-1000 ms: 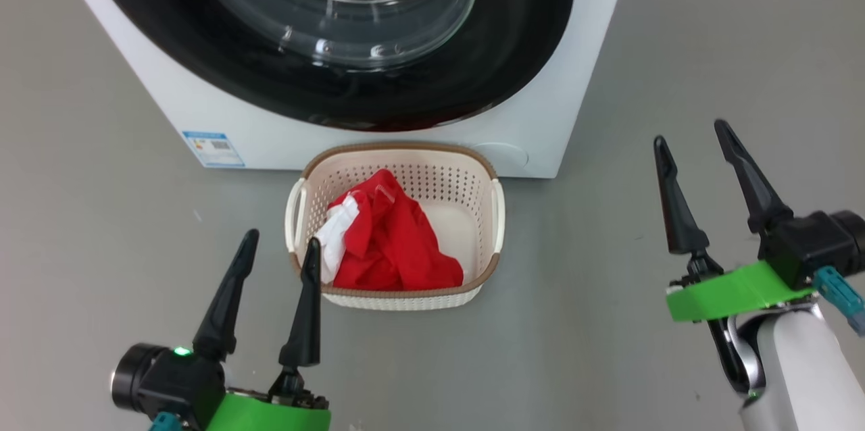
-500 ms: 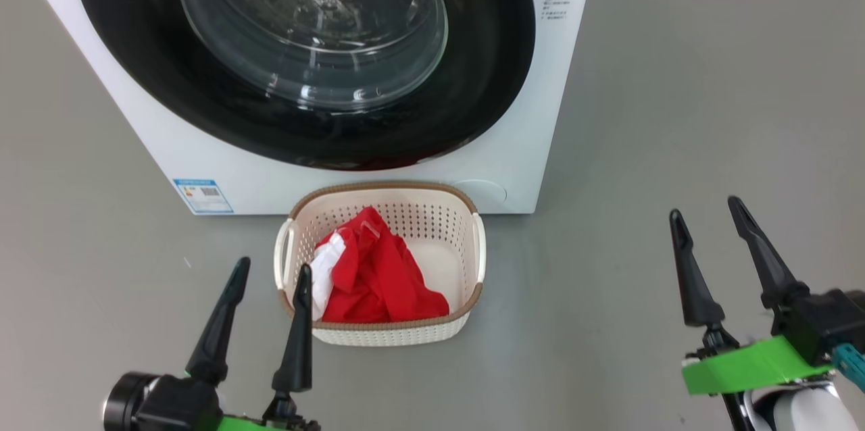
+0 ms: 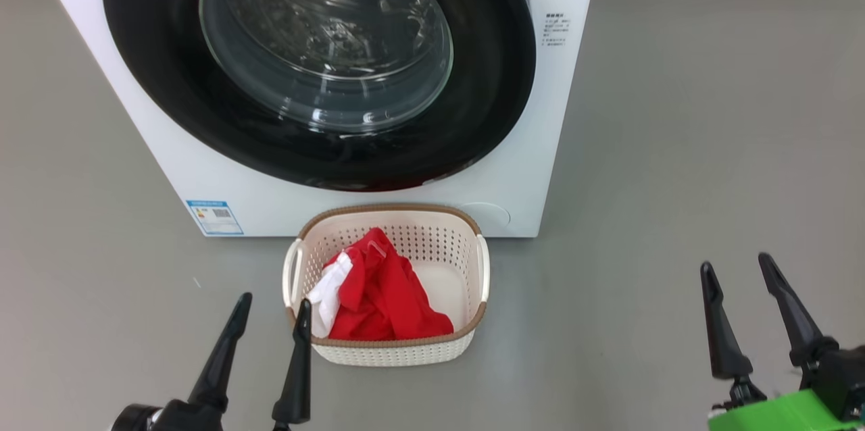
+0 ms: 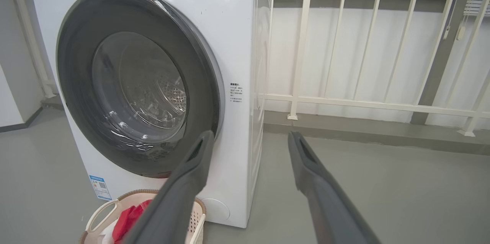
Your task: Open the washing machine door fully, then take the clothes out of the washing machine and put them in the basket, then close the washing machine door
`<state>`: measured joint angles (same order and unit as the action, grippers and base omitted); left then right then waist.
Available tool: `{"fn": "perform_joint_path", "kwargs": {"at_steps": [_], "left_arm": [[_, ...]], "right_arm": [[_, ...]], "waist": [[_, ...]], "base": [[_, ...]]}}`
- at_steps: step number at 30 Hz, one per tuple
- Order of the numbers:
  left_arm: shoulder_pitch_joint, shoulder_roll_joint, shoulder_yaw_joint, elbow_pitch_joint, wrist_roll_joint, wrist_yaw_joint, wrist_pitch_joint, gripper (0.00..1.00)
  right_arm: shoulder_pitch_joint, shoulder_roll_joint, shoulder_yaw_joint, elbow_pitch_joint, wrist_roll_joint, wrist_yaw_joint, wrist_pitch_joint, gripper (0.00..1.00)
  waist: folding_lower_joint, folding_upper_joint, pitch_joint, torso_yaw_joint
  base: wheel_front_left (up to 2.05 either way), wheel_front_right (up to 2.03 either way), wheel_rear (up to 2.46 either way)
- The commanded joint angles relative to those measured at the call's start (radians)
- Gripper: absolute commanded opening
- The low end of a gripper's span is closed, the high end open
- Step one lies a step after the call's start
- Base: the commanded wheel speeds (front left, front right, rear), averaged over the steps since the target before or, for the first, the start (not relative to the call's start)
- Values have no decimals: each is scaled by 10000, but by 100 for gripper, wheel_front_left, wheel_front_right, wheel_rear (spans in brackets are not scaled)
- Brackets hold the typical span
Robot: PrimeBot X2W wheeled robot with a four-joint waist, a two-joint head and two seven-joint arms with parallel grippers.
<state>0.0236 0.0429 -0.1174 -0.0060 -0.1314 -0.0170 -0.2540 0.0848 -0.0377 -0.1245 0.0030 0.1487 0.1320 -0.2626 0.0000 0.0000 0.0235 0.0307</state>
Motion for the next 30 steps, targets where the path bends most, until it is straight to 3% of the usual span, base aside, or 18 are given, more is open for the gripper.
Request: {"fn": "perform_joint_path", "kwargs": {"at_steps": [1, 25, 26, 30], "left_arm": [[-77, 76, 368, -186, 104, 3, -78, 100], [1, 77, 343, -294, 133, 144, -78, 100], [205, 6, 3, 28, 83, 90, 2, 0], [288, -26, -88, 514, 17, 86, 71, 0]], "right_arm": [[1, -126, 126, -316, -34, -13, 8, 100], [266, -126, 144, -437, 221, -13, 8, 100], [383, 29, -126, -89, 192, 0, -2, 0], [392, 179, -115, 441, 241, 0, 7, 0]], "waist": [[0, 0, -119, 25], [0, 0, -108, 38], [0, 0, -110, 36], [0, 0, -108, 37]], "base": [[0, 0, 0], [0, 0, 0], [0, 0, 0], [0, 0, 0]]}}
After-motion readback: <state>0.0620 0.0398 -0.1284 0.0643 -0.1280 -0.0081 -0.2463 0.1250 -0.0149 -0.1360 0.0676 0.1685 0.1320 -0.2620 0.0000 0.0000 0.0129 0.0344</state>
